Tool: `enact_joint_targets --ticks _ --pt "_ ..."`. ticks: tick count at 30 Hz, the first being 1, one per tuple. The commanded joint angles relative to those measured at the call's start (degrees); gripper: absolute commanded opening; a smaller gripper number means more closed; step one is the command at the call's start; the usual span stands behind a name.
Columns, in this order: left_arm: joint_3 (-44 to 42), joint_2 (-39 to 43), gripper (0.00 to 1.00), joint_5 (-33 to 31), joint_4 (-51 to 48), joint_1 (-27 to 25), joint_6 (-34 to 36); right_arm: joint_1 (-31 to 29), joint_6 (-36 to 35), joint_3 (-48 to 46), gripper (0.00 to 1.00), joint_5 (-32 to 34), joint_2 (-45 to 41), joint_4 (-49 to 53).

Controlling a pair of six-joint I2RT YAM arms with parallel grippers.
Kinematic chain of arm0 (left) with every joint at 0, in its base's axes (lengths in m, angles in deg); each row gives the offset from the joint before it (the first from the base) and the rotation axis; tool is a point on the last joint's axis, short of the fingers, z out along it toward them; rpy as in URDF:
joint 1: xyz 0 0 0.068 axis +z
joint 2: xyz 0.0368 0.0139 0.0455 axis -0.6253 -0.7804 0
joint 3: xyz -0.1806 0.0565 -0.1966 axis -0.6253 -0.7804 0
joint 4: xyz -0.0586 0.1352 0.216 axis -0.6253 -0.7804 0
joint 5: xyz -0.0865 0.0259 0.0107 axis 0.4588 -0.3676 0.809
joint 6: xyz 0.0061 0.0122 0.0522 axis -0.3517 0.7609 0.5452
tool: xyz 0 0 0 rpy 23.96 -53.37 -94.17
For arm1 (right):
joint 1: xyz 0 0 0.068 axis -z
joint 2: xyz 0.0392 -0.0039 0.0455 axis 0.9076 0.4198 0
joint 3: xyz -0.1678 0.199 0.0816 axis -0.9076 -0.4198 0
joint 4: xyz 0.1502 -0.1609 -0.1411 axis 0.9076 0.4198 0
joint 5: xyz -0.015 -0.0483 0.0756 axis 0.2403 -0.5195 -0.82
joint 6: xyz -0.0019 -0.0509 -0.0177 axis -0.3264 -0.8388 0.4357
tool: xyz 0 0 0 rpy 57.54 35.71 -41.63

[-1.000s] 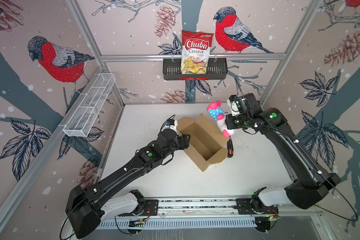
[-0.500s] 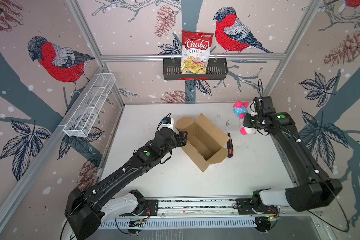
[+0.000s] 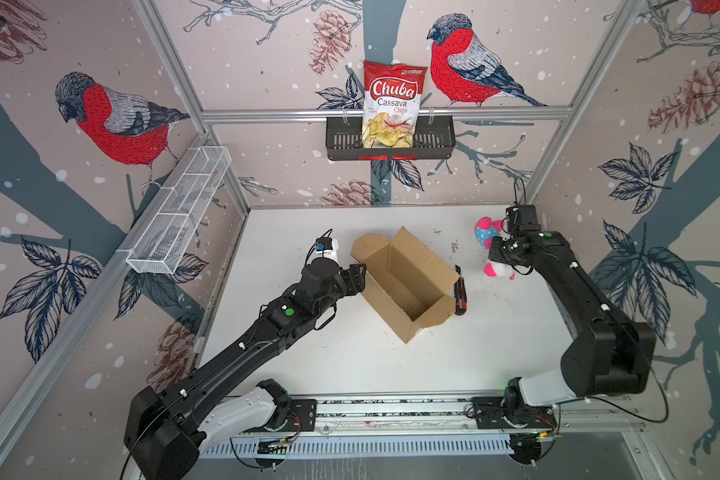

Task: Unpack the express box
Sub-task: 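Lower the plush toy onto the table beside the box and open the right gripper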

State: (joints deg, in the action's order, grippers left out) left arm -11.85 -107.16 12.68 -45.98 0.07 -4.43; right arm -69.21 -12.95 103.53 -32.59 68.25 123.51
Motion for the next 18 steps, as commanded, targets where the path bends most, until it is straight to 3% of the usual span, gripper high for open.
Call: enact_joint_targets --ticks 1,18 --pt "-0.53 0.73 0.75 -1.11 2.39 0.48 -0.27 0.58 0.21 -0.44 0.04 0.84 1.94 -4.67" --pt "-1.41 1.48 0.75 -2.06 0.8 0.93 -1.0 2.78 -0.75 1.12 0.06 2.44 13.85 -8.12"
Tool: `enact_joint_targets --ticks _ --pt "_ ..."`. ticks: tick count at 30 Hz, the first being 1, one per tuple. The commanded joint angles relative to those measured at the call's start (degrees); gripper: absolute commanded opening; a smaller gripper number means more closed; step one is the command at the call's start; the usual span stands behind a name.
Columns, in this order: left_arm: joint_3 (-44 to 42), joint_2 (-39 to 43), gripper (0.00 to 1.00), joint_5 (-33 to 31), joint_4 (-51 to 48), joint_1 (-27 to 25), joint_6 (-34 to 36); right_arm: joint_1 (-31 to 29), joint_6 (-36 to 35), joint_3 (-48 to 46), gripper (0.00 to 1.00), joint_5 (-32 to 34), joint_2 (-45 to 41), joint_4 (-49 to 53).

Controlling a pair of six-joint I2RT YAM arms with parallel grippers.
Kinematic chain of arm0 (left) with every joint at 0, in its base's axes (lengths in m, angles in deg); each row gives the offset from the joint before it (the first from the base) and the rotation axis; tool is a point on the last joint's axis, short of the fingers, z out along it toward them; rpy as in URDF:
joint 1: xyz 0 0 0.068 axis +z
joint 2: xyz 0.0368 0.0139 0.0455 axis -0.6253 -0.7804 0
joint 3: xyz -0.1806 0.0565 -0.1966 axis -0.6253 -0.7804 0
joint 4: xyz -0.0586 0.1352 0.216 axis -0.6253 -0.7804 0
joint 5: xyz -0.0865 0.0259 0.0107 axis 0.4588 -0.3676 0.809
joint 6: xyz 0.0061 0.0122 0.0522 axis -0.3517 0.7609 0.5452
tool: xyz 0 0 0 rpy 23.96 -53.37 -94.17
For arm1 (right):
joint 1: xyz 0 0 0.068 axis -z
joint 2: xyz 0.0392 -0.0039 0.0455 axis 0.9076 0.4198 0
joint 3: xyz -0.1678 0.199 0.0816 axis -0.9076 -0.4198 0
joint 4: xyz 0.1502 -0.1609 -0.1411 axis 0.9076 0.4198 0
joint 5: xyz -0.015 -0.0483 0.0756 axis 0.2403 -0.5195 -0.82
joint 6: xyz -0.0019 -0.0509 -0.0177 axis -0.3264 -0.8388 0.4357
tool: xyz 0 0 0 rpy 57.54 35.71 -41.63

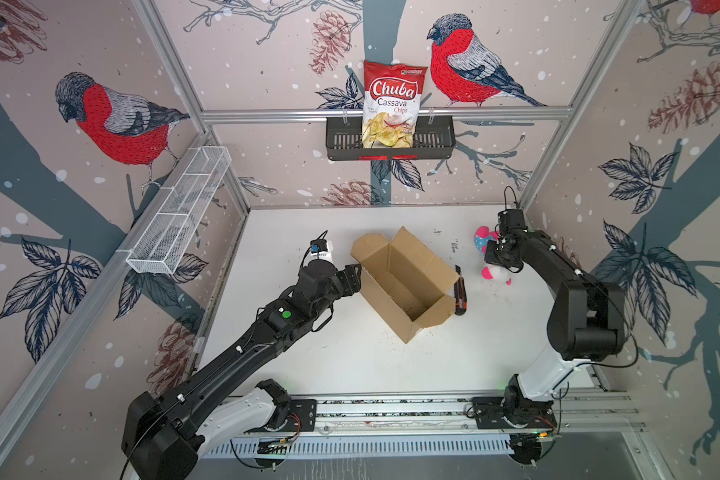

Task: Unpack the express box
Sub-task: 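Lower the plush toy onto the table beside the box and open the right gripper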

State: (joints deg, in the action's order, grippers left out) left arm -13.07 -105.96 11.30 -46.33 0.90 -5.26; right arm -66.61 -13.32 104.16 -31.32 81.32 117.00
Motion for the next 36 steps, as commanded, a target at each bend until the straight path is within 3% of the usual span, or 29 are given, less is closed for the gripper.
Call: enact_joint_targets --ticks 1,19,36 --pt "-0.32 0.28 0.75 -0.66 1.06 0.1 -0.2 0.27 -0.39 0.53 0.06 1.14 1.31 -1.61" --pt "-1.28 2.17 0.76 -1.74 -0.95 0.27 -1.21 0.38 -0.7 0.65 0.16 -1.3 7.03 -3.44" --pt "-5.27 5.11 0.76 -2.32 -0.43 0.27 -4.52 0.38 -1.03 -1.11 0.52 -5.35 6.67 -4.84"
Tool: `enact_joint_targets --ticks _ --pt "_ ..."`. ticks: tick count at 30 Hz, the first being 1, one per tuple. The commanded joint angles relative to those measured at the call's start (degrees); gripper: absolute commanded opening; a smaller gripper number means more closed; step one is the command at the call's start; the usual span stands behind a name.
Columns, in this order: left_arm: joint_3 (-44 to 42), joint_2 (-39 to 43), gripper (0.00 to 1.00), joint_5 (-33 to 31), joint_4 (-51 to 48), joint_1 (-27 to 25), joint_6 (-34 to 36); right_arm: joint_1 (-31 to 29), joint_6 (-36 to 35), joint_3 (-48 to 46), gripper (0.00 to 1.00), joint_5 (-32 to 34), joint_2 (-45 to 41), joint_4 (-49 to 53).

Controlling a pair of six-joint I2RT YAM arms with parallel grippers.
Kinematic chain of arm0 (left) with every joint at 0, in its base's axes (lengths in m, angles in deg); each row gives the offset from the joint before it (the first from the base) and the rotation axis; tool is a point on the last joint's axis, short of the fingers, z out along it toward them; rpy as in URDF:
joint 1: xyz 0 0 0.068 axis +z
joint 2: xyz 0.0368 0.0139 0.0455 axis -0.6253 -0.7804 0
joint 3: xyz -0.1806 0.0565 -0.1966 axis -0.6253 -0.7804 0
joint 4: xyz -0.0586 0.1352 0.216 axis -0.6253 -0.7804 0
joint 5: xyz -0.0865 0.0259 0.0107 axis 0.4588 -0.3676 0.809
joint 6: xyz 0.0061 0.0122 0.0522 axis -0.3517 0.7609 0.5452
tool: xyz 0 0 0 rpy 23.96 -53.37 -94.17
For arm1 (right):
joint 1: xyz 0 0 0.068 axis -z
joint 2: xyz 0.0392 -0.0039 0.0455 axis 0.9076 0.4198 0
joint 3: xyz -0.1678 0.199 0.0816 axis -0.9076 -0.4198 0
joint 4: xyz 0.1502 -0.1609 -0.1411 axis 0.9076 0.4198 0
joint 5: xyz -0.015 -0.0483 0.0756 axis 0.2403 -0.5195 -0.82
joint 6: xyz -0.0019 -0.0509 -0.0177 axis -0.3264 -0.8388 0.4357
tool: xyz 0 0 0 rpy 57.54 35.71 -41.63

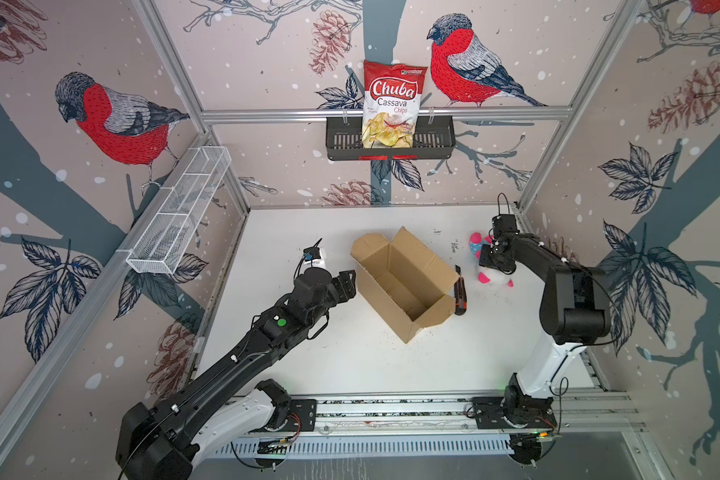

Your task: Unpack the express box

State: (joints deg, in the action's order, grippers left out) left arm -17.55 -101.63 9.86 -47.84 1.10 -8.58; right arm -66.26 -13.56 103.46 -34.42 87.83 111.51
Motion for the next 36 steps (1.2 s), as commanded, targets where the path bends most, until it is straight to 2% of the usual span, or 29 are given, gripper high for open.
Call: enact_joint_targets --ticks 1,11,16,18,23,29,33,36 --pt "-1.24 1.18 0.77 -1.15 1.13 0.08 -1.34 0.03 -0.81 -0.43 0.56 -2.46 0.21 0.71" --pt "-5.17 5.2 0.83 -3.3 0.46 0.25 -2.19 -0.22 -0.35 0.32 0.75 -3.43 -1.07 2.02" --pt "-6.93 7.62 0.96 -5.74 -0.39 0.6 -2.05 -0.47 0.11 0.91 0.81 -3.43 -1.77 3.28" --pt "-7.76 8.48 0.96 -6.74 -0.55 1.14 -2.22 -0.52 0.43 1.16 1.0 -3.21 -2.5 3.73" --pt "-9.28 9.04 0.96 -7.77 -1.48 3.41 -2.14 -0.83 0.92 1.89 0.99 -3.25 -4.74 5.49" --pt "-8.59 8.87 0.96 -9.11 -5.12 9.14 -2.7 -1.28 1.8 2.11 0.99 -1.83 -8.65 7.93" --pt "-7.53 9.21 0.96 -14.93 -8.65 12.29 -0.65 -2.03 3.01 -0.98 0.99 1.51 -14.35 7.1" --pt "-8.09 10.04 0.96 -19.93 -8.89 13.08 1.85 -3.29 3.83 -6.03 0.99 5.15 -20.88 2.64"
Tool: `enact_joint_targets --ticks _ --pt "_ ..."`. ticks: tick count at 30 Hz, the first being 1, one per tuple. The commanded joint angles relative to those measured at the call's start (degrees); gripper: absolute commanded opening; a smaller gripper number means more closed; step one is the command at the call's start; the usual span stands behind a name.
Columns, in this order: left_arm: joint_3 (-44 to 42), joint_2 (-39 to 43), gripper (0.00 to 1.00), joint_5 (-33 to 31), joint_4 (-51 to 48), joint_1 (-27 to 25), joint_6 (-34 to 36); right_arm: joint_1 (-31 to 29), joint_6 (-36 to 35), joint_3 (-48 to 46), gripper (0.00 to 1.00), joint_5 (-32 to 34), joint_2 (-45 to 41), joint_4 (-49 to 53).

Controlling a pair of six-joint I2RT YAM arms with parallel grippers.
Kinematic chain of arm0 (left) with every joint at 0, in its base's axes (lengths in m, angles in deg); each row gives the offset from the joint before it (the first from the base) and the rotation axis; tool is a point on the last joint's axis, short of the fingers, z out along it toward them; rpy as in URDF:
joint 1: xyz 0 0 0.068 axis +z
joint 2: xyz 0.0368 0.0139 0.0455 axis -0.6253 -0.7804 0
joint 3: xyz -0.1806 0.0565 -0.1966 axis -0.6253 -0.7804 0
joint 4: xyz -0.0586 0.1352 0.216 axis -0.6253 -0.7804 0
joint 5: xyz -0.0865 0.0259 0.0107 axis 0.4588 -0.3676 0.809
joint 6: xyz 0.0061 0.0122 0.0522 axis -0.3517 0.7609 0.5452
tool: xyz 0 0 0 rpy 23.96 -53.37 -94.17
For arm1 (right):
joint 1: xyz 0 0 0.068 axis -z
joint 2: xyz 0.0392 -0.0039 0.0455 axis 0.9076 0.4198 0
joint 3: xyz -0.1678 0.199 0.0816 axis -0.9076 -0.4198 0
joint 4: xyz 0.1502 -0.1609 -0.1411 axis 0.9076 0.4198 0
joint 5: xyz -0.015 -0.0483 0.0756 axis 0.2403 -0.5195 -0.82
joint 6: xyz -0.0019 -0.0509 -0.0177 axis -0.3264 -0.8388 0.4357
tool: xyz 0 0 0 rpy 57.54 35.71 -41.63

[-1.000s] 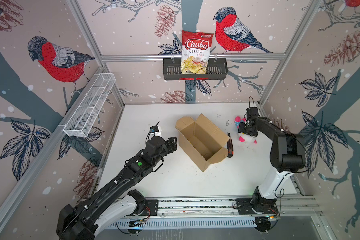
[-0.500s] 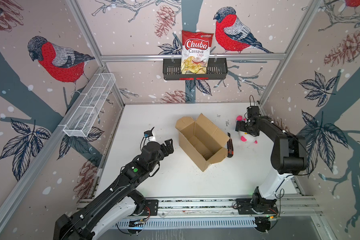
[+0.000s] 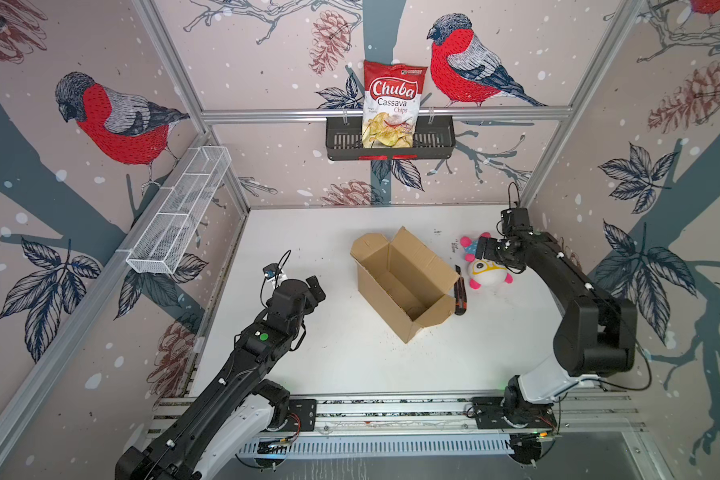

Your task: Unpack the express box

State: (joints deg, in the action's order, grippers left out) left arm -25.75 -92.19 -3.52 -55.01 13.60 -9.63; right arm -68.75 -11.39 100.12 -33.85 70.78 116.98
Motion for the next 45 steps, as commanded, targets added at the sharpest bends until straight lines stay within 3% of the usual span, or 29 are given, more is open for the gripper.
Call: enact_joint_targets --ticks 1,7,13,15,18,21,23,27,34,38,41,44,45 --pt "-0.1 0.86 0.96 -8.26 -1.69 0.58 3.8 -1.26 1.82 -4.97 0.99 5.76 -6.29 -5.19" --pt "-6.19 4.31 0.97 -19.65 7.13 0.75 14.09 -2.22 4.1 -20.98 0.99 11.45 -25.98 -22.08" --pt "-19.81 6.33 0.97 -24.22 36.93 1.99 29.71 -4.59 2.93 -30.59 0.99 13.66 -39.66 -30.86" --pt "-24.7 4.59 0.97 -22.77 49.48 4.67 32.24 -6.0 1.79 -33.14 0.99 14.83 -42.21 -32.57" --pt "-30.02 -1.05 0.97 -16.95 63.82 12.03 29.3 -7.55 0.7 -35.87 0.99 15.38 -44.43 -33.82" --pt "-30.77 -8.86 0.97 -14.48 71.73 16.94 27.57 -8.88 -0.36 -38.08 0.99 15.8 -45.96 -35.14" --pt "-30.31 -14.86 0.97 -16.08 78.53 17.08 31.36 -9.74 -0.56 -39.44 1.0 15.8 -46.76 -35.93" --pt "-30.27 -27.21 0.97 -10.56 95.06 17.19 40.46 -11.36 -0.58 -42.9 1.0 15.2 -48.31 -38.75" --pt "-30.67 -44.74 0.97 -1.44 115.05 17.37 42.62 -12.34 -1.75 -44.86 1.0 15.39 -48.5 -42.06" --pt "-30.73 -49.15 0.98 1.32 119.13 17.37 43.85 -12.39 -1.99 -45.03 1.0 15.9 -47.36 -43.19" --pt "-27.26 -46.98 0.98 -1.17 110.1 17.43 42.37 -12.42 -2.02 -46.33 1.0 15.81 -46.05 -45.54" --pt "-20.7 -46.12 0.99 -1.9 96.14 17.57 41.51 -11.62 -1.59 -49.28 0.99 19.9 -43.85 -50.0" --pt "-21.56 -46.11 0.99 -0.7 97.99 18.32 41.1 -10.7 -1.45 -50.12 0.99 20.63 -42.87 -51.77"
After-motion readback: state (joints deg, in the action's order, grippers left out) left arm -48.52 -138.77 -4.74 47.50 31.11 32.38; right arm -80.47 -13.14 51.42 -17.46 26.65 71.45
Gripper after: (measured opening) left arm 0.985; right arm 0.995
